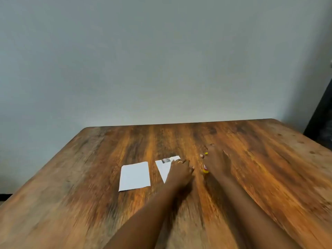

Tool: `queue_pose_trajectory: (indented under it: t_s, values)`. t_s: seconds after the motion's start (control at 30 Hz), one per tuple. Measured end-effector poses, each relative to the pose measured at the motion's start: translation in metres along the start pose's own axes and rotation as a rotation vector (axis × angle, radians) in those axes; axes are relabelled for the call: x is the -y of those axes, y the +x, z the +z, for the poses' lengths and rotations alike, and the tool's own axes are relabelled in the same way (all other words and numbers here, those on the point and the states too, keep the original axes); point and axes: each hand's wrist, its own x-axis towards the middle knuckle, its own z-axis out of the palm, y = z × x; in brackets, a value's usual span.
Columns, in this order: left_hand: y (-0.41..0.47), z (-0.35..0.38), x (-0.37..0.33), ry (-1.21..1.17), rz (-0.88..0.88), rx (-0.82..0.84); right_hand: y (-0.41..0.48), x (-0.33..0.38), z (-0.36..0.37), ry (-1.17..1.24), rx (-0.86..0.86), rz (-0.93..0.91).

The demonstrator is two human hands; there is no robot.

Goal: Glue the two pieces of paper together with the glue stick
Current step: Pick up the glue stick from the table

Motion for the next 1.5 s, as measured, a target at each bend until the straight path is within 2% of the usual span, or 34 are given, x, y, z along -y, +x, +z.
queue_pose_trajectory:
  t_s: [0.07,0.17,0.23,0.57,0.77,0.93,1.03,1.13,1.23,1.4,1.5]
  values:
    - [0.008,0.001,-0.011,-0.136,-0.023,0.002,0.003,-0.003,0.001,0.009,-0.006,0.019]
    - [0.018,0.003,-0.024,-0.520,-0.153,-0.011,0.006,-0.008,0.008,0.003,-0.002,0.043]
    - [0.025,0.003,-0.031,-0.666,-0.210,-0.008,0.009,-0.011,0.013,0.010,-0.001,0.037]
    - [0.030,0.005,-0.039,-0.893,-0.211,-0.193,0.030,-0.015,0.005,0.152,0.116,0.129]
    - [0.010,-0.004,-0.024,-0.860,-0.216,-0.345,0.032,-0.010,-0.009,0.317,0.269,0.131]
    - [-0.004,-0.014,-0.009,-0.664,-0.156,-0.430,0.023,0.002,-0.013,0.493,0.402,0.171]
    - [-0.009,-0.023,-0.002,-0.579,-0.128,-0.428,0.021,0.011,-0.011,0.408,0.377,0.121]
    - [-0.010,-0.031,0.004,-0.567,-0.152,-0.427,0.019,0.019,-0.008,0.469,0.337,0.057]
    - [-0.010,-0.041,0.016,-0.671,-0.179,-0.346,0.017,0.023,-0.009,0.537,0.306,-0.051]
    - [-0.017,-0.057,0.041,-1.052,-0.128,0.001,0.018,0.017,-0.012,0.624,0.417,-0.189]
    - [-0.020,-0.064,0.053,-1.153,-0.092,0.172,0.020,0.016,-0.014,0.693,0.482,-0.238]
